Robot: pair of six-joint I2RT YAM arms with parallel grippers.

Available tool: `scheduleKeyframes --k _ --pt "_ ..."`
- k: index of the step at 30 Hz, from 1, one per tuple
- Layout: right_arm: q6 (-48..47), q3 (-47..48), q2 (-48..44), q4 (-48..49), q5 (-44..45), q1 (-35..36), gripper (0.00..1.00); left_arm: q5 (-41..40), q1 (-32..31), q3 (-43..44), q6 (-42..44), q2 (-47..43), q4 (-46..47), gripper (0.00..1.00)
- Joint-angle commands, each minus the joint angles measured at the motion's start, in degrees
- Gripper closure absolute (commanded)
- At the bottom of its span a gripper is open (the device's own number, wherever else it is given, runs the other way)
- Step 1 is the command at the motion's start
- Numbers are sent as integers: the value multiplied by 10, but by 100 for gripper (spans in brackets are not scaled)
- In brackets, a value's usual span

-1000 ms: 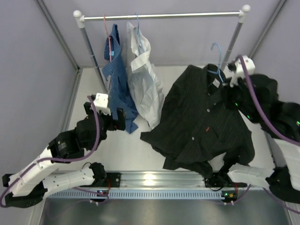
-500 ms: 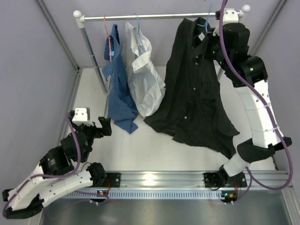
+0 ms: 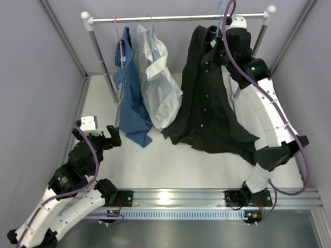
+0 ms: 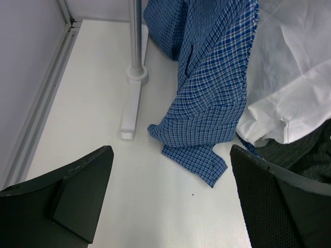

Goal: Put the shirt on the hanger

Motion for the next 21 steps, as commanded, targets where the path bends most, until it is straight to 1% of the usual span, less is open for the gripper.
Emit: scheduleKeyframes --k 1,3,5,9,11,13,15,17,18,20,21 --pt "48 -59 -46 104 -1 -6 100 85 52 -11 10 2 48 2" --pt "55 -90 -52 111 -9 -6 100 105 77 -15 8 3 54 2" --pt "59 -116 -59 119 -14 -6 100 118 89 -18 8 2 57 2" --pt "68 -149 -67 134 -15 -5 100 126 114 -20 6 8 60 2" --pt "71 -154 -69 135 -15 -6 95 133 124 -20 6 14 62 2" --pt "78 -156 -75 136 -19 -5 85 136 130 -20 5 17 63 2" --pt "83 -157 -84 138 -27 -6 79 142 142 -21 4 21 66 2" --pt "84 -157 -91 138 -27 -5 67 147 156 -22 3 23 66 2" --pt "84 -159 -101 137 -27 -6 52 149 160 -23 2 23 66 2" --pt "82 -167 -115 137 -28 -6 46 149 163 -25 2 22 67 2" --pt "80 -171 -129 136 -28 -6 39 144 164 -25 1 22 67 2"
